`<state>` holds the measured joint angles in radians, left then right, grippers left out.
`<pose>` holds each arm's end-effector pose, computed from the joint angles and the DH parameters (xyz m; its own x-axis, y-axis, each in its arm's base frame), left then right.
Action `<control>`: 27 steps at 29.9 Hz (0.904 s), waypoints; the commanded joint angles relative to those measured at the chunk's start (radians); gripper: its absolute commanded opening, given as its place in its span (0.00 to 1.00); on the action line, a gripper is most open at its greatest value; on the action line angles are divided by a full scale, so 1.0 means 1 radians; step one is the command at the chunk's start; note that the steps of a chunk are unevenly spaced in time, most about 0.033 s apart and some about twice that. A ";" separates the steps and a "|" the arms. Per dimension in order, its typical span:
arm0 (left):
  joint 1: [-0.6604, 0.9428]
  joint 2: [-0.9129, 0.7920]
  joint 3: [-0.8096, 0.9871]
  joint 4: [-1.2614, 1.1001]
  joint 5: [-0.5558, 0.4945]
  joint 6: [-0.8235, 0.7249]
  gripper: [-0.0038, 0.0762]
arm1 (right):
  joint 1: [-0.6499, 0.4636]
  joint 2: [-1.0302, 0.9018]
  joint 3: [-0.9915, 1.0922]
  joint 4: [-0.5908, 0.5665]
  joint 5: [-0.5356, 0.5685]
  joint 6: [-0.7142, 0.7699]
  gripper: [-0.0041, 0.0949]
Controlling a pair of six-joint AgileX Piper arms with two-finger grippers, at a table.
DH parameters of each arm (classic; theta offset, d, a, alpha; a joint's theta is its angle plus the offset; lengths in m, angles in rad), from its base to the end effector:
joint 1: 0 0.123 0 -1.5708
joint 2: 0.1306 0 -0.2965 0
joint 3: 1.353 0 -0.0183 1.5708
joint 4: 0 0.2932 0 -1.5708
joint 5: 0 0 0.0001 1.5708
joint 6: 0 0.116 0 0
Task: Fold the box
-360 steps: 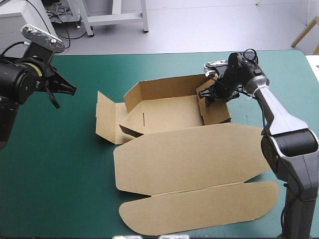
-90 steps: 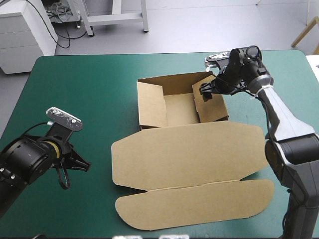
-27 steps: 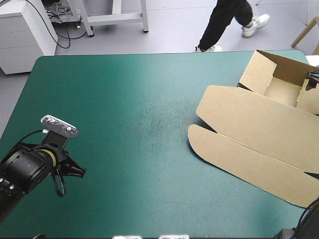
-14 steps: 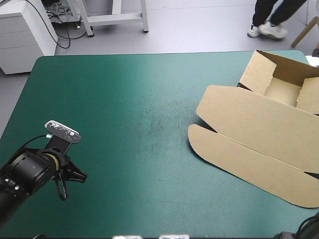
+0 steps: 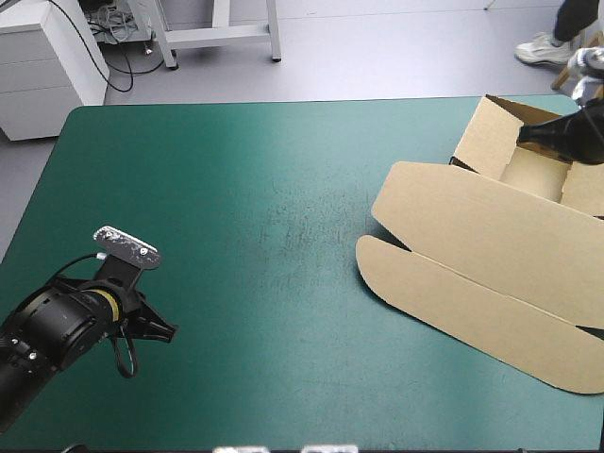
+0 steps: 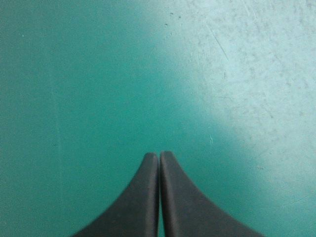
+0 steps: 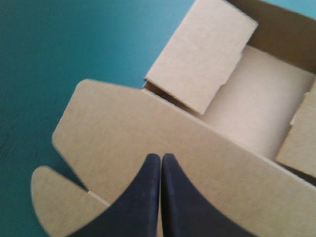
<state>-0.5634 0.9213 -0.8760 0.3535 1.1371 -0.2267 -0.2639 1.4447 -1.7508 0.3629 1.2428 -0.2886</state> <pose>0.1868 -0.0749 0.3144 -0.7674 0.4030 -0.4986 0.3246 0.9149 0.2399 0.3374 -0.0508 0.4682 -0.7058 0.0287 -0.7078 -0.0922 0.9870 0.1319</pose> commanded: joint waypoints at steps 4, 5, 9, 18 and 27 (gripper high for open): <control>-0.003 -0.021 0.009 0.015 -0.047 -0.013 0.04 | 0.158 -0.208 0.247 0.024 -0.041 -0.075 0.03; -0.003 -0.028 0.024 0.015 -0.052 -0.013 0.04 | 0.186 -0.242 0.295 0.024 -0.046 -0.088 0.03; -0.003 -0.073 0.109 0.007 -0.076 -0.013 0.04 | 0.248 -0.346 0.491 0.024 -0.093 -0.106 0.03; -0.003 -0.252 0.263 -0.089 -0.091 -0.013 0.04 | 0.264 -0.615 0.921 0.040 -0.280 -0.122 0.03; -0.003 -0.456 0.334 -0.085 -0.091 -0.013 0.04 | 0.264 -0.826 1.174 0.040 -0.389 -0.132 0.03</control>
<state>-0.5634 0.4991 -0.5301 0.2532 1.0823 -0.2267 -0.0049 0.6574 -0.5889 0.3745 0.9256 -0.4098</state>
